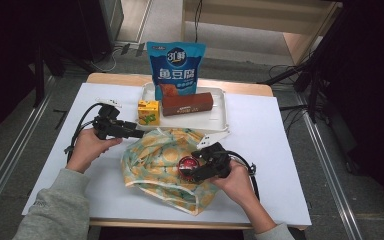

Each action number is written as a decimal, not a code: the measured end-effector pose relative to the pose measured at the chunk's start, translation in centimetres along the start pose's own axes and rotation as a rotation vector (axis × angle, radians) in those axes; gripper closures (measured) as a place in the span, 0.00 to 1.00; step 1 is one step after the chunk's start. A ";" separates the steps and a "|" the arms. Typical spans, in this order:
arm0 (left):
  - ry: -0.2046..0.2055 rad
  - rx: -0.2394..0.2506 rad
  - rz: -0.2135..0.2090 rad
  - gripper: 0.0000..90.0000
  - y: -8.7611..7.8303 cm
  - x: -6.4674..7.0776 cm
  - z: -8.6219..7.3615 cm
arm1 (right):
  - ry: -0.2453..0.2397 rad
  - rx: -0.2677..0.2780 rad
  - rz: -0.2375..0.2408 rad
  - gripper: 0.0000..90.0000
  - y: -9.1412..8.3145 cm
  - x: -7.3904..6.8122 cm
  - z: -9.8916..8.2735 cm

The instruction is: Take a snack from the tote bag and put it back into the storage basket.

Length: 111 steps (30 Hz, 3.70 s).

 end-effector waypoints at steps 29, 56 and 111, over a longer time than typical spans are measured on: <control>-0.002 0.004 0.001 0.40 0.0 0.0 0.0 | -0.022 -0.068 -0.034 0.22 2.8 -0.4 -0.9; -0.006 0.015 -0.008 0.40 -0.2 -0.1 0.0 | -0.066 -0.077 -0.048 0.26 2.6 -0.1 -0.8; 0.003 0.026 -0.025 0.39 -0.9 0.4 -0.5 | -0.001 0.005 -0.042 0.28 0.0 1.8 1.6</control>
Point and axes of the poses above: each handheld gripper's, and its own axes: y roughly forward along the jaws, z roughly out of its top, x roughly to its right, the point moved 2 cm from there along y, roughly forward along the jaws, and after that the axes turned 1 degree about -x, right-handed, at the moved point
